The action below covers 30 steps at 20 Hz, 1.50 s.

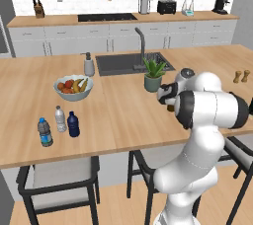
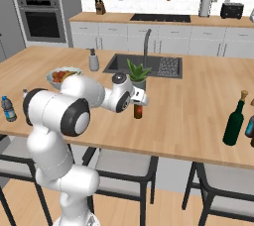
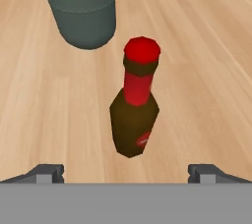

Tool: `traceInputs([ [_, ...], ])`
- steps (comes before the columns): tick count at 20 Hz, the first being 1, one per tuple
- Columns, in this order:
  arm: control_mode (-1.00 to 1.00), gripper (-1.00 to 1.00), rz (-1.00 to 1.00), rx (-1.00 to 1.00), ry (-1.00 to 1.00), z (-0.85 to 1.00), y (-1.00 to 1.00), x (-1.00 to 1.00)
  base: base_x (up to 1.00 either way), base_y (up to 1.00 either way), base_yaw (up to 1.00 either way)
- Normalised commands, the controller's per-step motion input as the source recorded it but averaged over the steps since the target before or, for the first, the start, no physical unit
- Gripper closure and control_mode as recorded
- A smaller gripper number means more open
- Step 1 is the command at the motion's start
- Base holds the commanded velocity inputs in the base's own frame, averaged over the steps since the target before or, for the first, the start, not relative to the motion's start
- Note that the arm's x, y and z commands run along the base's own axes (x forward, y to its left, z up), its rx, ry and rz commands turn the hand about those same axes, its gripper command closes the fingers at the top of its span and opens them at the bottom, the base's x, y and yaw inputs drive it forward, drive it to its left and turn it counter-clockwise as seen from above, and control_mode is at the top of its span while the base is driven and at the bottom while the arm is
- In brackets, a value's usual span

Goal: Move the plastic bottles in the middle to the plastics group, and the glass bottles in the middle to the glass group.

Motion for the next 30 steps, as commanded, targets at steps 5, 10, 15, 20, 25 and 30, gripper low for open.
traceInputs([
  [5,-1.00,-1.00,0.00,0.00,0.03,-0.11,-0.04,0.19,0.00,0.00,0.00],
  [10,-1.00,-1.00,0.00,0.00,0.04,-0.06,-0.14,0.19,0.00,0.00,0.00],
  [15,-1.00,-1.00,0.00,0.00,0.04,-0.11,-0.02,0.18,0.00,0.00,0.00],
  [20,-1.00,-1.00,0.00,0.00,0.03,-0.13,0.00,0.15,0.00,0.00,0.00],
  [25,-1.00,-1.00,0.00,0.00,0.01,-0.07,-0.07,0.11,0.00,0.00,0.00],
  [30,-1.00,-1.00,0.00,0.00,0.00,-0.18,-0.04,0.06,0.00,0.00,0.00],
])
